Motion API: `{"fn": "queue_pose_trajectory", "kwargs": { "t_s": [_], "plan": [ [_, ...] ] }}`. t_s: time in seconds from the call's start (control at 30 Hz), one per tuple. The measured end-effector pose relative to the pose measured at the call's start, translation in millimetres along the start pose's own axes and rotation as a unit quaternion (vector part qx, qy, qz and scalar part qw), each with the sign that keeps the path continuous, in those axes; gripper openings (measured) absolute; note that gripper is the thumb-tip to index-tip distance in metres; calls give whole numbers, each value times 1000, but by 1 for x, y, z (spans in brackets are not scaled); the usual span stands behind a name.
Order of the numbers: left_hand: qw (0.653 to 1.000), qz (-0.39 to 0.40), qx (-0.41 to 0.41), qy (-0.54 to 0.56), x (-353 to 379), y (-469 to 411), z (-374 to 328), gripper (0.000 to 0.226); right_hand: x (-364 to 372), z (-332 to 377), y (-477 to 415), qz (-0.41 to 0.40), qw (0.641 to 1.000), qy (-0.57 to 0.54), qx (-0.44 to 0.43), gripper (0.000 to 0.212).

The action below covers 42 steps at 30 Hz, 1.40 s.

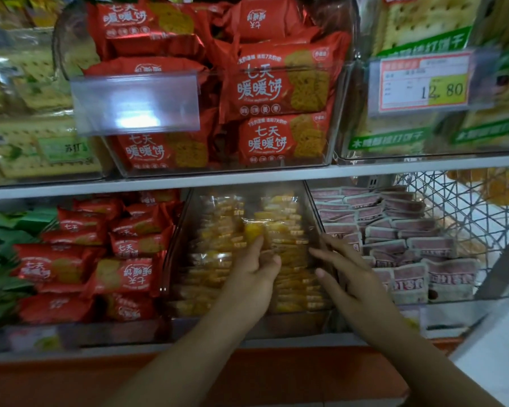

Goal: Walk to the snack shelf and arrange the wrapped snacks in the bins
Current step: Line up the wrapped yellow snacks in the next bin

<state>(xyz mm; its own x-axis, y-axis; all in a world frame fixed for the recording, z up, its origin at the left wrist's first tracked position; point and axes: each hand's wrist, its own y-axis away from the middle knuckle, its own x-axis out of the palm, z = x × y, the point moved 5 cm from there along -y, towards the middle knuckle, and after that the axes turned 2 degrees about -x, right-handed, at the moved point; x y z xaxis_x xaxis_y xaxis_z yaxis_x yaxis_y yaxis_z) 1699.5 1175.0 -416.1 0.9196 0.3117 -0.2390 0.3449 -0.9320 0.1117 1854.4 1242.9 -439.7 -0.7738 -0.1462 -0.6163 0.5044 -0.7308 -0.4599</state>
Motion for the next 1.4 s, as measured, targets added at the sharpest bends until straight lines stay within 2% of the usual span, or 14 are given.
{"fn": "queue_pose_trajectory", "kwargs": {
  "t_s": [0.23, 0.33, 0.43, 0.57, 0.67, 0.8, 0.9, 0.97, 1.07, 1.23, 1.3, 1.4],
  "plan": [
    [997, -59, 13, 57, 0, 12, 10, 48, -1, 4, 13, 44, 993, 78, -74, 50],
    [996, -74, 38, -26, 4, 7, 14, 56, 2, 3, 13, 64, 985, 126, -95, 53],
    [987, -92, 55, -116, 11, 0, 15, 60, 1, 5, 11, 45, 979, 163, -114, 45],
    [985, -102, 53, -125, 20, -7, 11, 58, 2, 8, -3, 39, 973, 192, -122, 39],
    [988, -104, 38, -110, 21, -17, 6, 56, 3, 8, -23, 94, 971, 196, -97, 43],
    [991, -66, 50, -106, 17, -12, 14, 52, 3, 4, -26, 145, 976, 146, -75, 48],
    [989, -64, 74, -111, 12, -4, 23, 55, 1, 3, -16, 174, 971, 150, -70, 55],
    [989, -60, 71, -112, 10, -1, 28, 64, -4, 3, -10, 168, 971, 152, -71, 61],
    [992, -10, 28, -122, 8, 0, 38, 83, -10, -1, -2, 149, 977, 146, -51, 72],
    [985, 48, -27, -166, 4, -3, 39, 109, -6, -7, 9, 187, 970, 155, -6, 74],
    [973, 83, -47, -211, 8, -4, 34, 114, -4, -7, 10, 195, 967, 163, 4, 75],
    [936, 148, -86, -309, 14, -5, 25, 118, -4, -4, 10, 193, 965, 177, 8, 73]
  ]
}}
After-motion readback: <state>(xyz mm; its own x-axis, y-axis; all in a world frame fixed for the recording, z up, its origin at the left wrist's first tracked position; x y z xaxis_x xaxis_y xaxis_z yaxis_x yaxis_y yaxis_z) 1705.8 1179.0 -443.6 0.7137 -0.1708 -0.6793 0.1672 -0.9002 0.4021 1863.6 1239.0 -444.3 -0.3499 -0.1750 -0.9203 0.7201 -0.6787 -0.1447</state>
